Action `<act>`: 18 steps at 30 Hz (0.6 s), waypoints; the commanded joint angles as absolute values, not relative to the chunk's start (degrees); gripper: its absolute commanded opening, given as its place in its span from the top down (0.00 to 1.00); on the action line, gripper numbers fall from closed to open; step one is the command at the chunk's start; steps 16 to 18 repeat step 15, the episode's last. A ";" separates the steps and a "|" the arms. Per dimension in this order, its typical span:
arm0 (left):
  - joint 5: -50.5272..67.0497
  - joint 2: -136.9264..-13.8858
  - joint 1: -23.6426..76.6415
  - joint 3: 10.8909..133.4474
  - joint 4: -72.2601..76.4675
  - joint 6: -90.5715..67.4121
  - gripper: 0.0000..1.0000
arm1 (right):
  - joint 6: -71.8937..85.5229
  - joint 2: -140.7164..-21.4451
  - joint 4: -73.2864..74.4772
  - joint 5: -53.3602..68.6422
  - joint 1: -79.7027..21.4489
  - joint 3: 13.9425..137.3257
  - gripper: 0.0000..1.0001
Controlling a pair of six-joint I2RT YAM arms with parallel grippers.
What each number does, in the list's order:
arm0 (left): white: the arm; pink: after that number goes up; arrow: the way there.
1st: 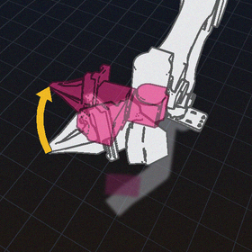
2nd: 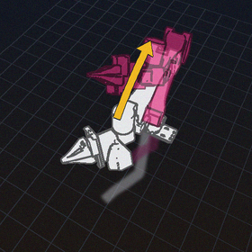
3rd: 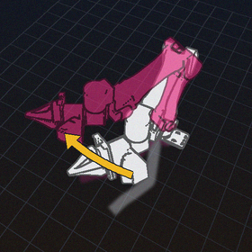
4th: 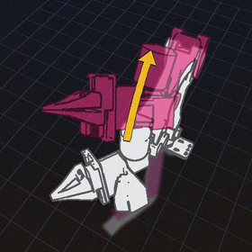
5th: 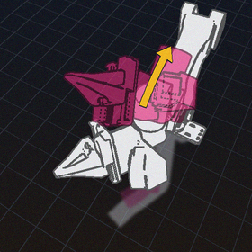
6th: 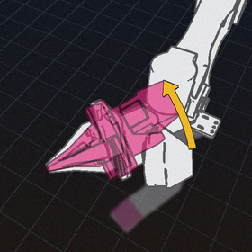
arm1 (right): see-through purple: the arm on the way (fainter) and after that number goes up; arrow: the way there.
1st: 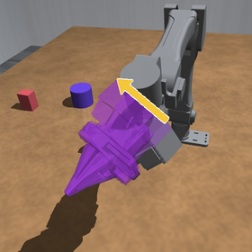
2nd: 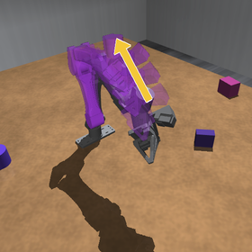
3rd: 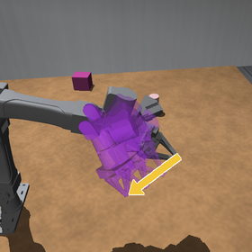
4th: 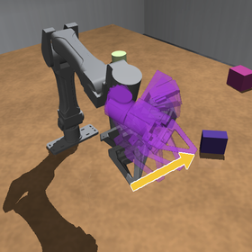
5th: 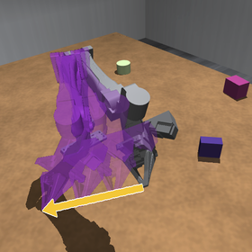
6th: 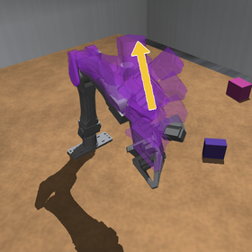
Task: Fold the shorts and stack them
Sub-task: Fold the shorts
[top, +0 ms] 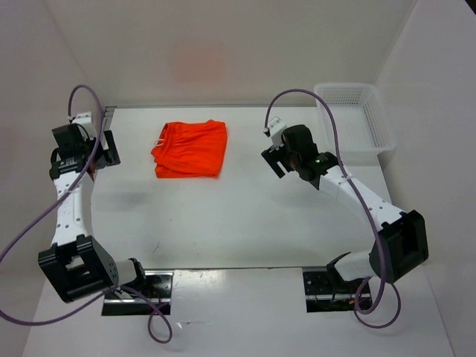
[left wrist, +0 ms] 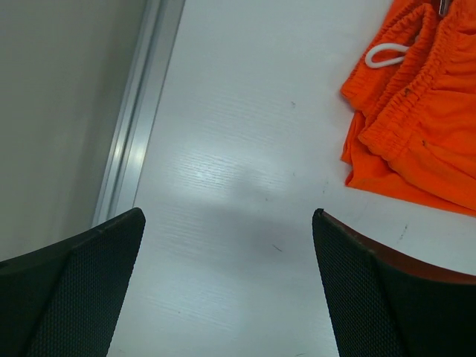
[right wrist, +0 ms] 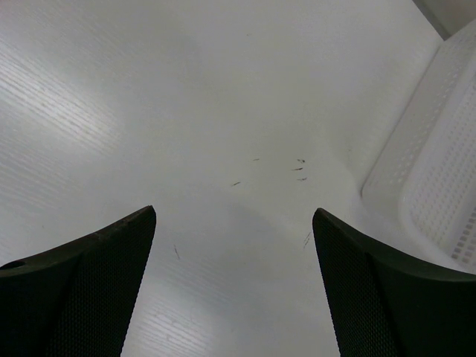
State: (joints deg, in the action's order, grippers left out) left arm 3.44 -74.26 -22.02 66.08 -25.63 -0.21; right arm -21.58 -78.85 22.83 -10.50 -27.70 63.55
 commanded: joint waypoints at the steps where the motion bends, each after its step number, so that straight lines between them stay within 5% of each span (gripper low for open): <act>1: 2.63 -70.14 -23.29 64.69 -22.41 0.00 0.00 | -22.41 -75.41 18.98 -11.16 -27.42 63.20 0.09; 18: 6.77 -66.80 -24.43 62.23 -22.41 0.00 0.00 | -22.41 -69.53 18.46 -11.16 -27.42 57.48 0.07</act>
